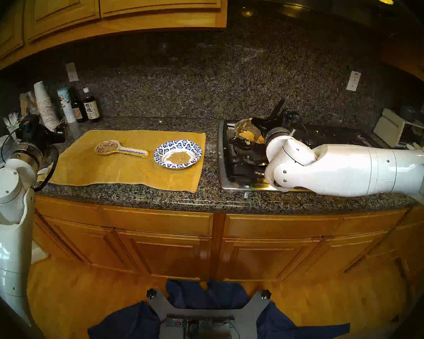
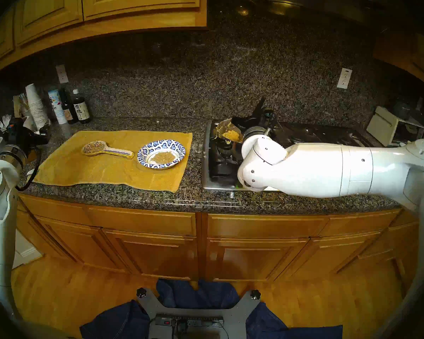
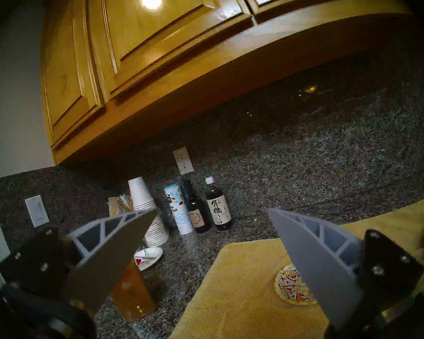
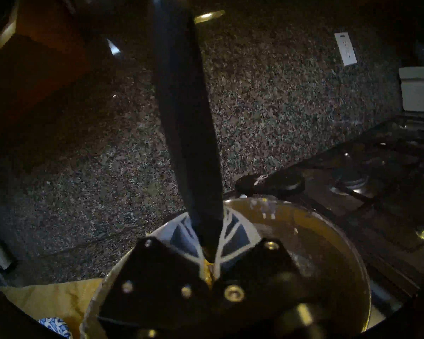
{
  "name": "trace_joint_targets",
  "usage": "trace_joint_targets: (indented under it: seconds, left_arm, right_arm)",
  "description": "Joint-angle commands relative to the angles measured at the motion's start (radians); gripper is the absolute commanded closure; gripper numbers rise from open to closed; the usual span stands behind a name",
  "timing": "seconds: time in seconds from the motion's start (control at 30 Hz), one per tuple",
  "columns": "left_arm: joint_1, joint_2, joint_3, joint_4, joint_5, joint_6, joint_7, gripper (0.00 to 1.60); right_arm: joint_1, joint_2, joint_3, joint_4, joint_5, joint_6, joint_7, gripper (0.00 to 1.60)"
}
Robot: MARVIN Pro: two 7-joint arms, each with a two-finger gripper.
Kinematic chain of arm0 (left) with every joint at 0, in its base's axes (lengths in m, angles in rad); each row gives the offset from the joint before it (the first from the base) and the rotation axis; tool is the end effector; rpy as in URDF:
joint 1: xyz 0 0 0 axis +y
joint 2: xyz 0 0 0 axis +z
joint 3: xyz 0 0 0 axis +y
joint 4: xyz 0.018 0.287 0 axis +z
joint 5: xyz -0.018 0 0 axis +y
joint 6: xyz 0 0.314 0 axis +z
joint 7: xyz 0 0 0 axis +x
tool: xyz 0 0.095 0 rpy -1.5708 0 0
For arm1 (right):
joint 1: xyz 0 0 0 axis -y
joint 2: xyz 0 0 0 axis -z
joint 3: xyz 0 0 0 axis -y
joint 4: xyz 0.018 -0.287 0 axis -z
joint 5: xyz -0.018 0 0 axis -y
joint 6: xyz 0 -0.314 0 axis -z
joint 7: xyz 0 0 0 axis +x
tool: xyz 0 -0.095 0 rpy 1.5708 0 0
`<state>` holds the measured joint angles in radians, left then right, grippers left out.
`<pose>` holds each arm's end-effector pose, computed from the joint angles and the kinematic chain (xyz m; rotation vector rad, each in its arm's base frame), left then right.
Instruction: Scoop oatmeal into bowl
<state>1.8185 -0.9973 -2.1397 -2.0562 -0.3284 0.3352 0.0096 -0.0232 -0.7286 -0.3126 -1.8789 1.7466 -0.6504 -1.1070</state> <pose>0.3278 0.2498 -0.0896 -1.7873 0.0330 -1.9817 0.4589 0.0330 -0.1181 -2.1297 0.6360 -1.9772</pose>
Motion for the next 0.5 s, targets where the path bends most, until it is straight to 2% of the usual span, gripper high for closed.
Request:
trace_joint_targets:
  seconds: [0.0,0.47]
  left_arm:
    - [-0.018,0.013,-0.013,-0.025,0.002,-0.015,0.0,0.0]
    - [-0.018,0.014,-0.013,-0.025,0.001,-0.014,0.001,0.0]
  right_arm:
    - [0.044,0.078,0.095,-0.024,0.106,-0.033,0.028,1.6]
    - [0.045,0.189,0.171,-0.045,0.293,-0.091,0.089,1.6]
